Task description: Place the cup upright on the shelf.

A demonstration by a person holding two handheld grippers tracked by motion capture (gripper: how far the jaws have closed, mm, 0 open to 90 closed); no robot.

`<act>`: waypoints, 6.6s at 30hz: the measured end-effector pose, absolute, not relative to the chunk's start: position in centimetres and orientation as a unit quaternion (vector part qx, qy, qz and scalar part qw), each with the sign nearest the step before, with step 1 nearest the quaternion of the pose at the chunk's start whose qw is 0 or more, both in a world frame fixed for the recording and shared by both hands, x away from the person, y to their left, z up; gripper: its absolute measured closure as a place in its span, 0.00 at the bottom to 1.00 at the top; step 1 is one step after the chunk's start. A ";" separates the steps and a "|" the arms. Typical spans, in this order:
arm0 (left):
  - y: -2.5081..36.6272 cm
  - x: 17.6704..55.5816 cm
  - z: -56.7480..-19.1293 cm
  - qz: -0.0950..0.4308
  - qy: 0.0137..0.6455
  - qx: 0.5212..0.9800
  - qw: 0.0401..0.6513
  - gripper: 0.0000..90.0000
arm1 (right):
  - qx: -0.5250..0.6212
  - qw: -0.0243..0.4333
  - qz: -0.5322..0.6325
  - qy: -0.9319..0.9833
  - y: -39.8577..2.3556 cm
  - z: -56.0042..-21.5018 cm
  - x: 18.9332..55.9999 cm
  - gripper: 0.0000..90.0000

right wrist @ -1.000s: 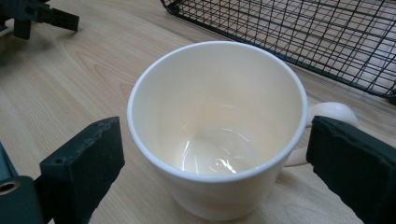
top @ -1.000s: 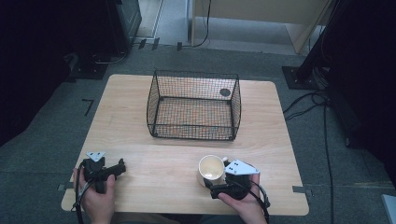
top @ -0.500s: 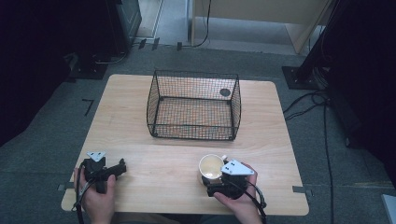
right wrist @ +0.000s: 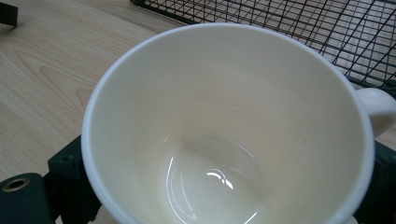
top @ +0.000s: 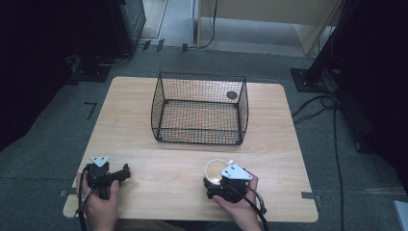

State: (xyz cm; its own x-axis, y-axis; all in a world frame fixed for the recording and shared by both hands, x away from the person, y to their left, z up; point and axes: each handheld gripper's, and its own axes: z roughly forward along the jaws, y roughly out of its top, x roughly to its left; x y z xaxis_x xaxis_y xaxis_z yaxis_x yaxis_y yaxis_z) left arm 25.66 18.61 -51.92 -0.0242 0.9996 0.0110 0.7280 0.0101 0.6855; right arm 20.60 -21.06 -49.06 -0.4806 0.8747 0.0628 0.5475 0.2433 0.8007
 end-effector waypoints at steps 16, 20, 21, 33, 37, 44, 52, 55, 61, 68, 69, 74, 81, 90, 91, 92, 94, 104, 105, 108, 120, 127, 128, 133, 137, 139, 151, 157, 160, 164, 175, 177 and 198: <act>18.6 25.7 -51.9 0.267 0.663 0.651 0.255 0.00 | 0.454 0.205 0.420 0.759 -21.4 -47.4 20.6 0.09; 18.6 25.7 -51.9 0.267 0.663 0.651 0.254 0.00 | 0.450 0.206 0.422 0.759 -21.6 -46.5 20.7 0.09; 18.6 25.7 -51.9 0.267 0.663 0.651 0.254 0.00 | 0.449 0.205 0.423 0.760 -21.6 -46.3 20.8 0.09; 18.6 25.7 -51.9 0.267 0.663 0.651 0.254 0.00 | 0.435 0.194 0.431 0.766 -21.3 -44.1 21.8 0.09; 18.6 25.7 -51.9 0.267 0.663 0.651 0.254 0.00 | 0.432 0.193 0.435 0.766 -21.2 -43.3 22.3 0.09; 18.6 25.7 -51.9 0.267 0.663 0.651 0.255 0.00 | 0.426 0.194 0.438 0.767 -20.9 -42.2 22.9 0.09; 18.6 25.7 -51.9 0.267 0.664 0.650 0.255 0.00 | 0.420 0.197 0.441 0.768 -20.7 -40.8 23.7 0.09; 18.6 25.7 -51.9 0.267 0.664 0.650 0.255 0.00 | 0.418 0.197 0.443 0.768 -20.7 -40.3 24.0 0.09; 18.6 25.7 -51.9 0.267 0.663 0.651 0.256 0.00 | 0.414 0.195 0.447 0.769 -20.7 -39.5 24.6 0.09; 18.6 25.7 -51.9 0.266 0.663 0.651 0.256 0.00 | 0.418 0.189 0.447 0.768 -20.8 -38.6 25.7 0.09; 18.6 25.7 -51.9 0.267 0.663 0.652 0.256 0.00 | 0.420 0.187 0.447 0.767 -20.8 -38.5 25.8 0.09; 18.6 25.7 -51.9 0.266 0.663 0.651 0.256 0.00 | 0.420 0.184 0.449 0.767 -20.8 -37.8 26.6 0.09; 18.6 25.7 -51.9 0.266 0.663 0.651 0.256 0.00 | 0.420 0.183 0.452 0.766 -20.7 -36.8 27.8 0.09; 18.6 25.7 -51.9 0.267 0.663 0.651 0.256 0.00 | 0.419 0.181 0.454 0.765 -20.5 -35.6 29.6 0.09; 18.6 25.7 -51.9 0.266 0.663 0.651 0.256 0.00 | 0.419 0.182 0.454 0.765 -20.4 -35.5 29.8 0.09; 18.6 25.7 -51.9 0.267 0.663 0.651 0.256 0.00 | 0.418 0.181 0.454 0.766 -20.4 -35.5 30.0 0.09; 18.6 25.7 -51.9 0.267 0.663 0.651 0.256 0.00 | 0.419 0.182 0.452 0.766 -20.3 -35.3 30.4 0.09; 18.6 25.7 -51.9 0.267 0.663 0.651 0.256 0.00 | 0.425 0.186 0.446 0.765 -20.4 -35.4 32.4 0.09; 18.6 25.7 -51.9 0.267 0.663 0.651 0.256 0.00 | 0.424 0.188 0.446 0.765 -20.4 -35.4 32.7 0.09; 18.6 25.7 -51.9 0.267 0.663 0.651 0.256 0.00 | 0.422 0.192 0.445 0.766 -20.3 -35.6 33.3 0.09; 18.6 25.7 -51.9 0.267 0.663 0.650 0.256 0.00 | 0.417 0.195 0.453 0.764 -20.4 -36.0 35.8 0.09; 18.6 25.7 -51.9 0.267 0.663 0.651 0.255 0.00 | 0.417 0.193 0.455 0.763 -20.2 -36.2 37.7 0.09; 18.6 25.7 -51.9 0.267 0.663 0.651 0.255 0.00 | 0.418 0.193 0.454 0.763 -20.2 -36.2 38.0 0.09; 18.6 25.7 -51.9 0.266 0.663 0.651 0.255 0.00 | 0.413 0.194 0.458 0.763 -19.9 -36.5 39.2 0.09; 18.6 25.7 -51.9 0.266 0.663 0.651 0.255 0.00 | 0.410 0.197 0.463 0.761 -19.7 -36.9 40.0 0.09; 18.6 25.7 -51.9 0.267 0.663 0.652 0.255 0.00 | 0.410 0.194 0.461 0.763 -19.5 -37.1 40.4 0.09; 18.6 25.7 -51.9 0.267 0.662 0.652 0.255 0.00 | 0.398 0.186 0.465 0.769 -18.9 -37.9 43.0 0.09; 18.6 25.7 -51.9 0.266 0.661 0.652 0.257 0.00 | 0.399 0.190 0.458 0.772 -18.9 -38.8 44.1 0.09; 18.6 25.7 -51.9 0.266 0.661 0.653 0.256 0.00 | 0.402 0.191 0.456 0.771 -18.9 -39.3 44.6 0.09; 18.6 25.7 -51.9 0.266 0.661 0.653 0.256 0.00 | 0.399 0.192 0.458 0.771 -18.9 -40.0 45.1 0.09; 18.6 25.7 -51.9 0.266 0.660 0.654 0.256 0.00 | 0.401 0.185 0.458 0.771 -18.7 -42.2 46.6 0.09; 18.6 25.7 -51.9 0.266 0.660 0.654 0.257 0.00 | 0.399 0.181 0.454 0.776 -18.6 -42.7 46.8 0.09; 18.6 25.7 -51.9 0.265 0.659 0.656 0.256 0.00 | 0.397 0.158 0.384 0.819 -18.2 -45.5 47.8 0.09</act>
State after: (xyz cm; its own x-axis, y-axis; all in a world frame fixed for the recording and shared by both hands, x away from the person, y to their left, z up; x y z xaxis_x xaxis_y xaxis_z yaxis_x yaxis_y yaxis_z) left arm 25.67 18.56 -51.92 -0.0079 0.9999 0.0105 0.7284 -0.0015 0.6852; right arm 47.83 -18.24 -45.47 -0.6344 0.7716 0.0465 0.5295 0.3900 0.7534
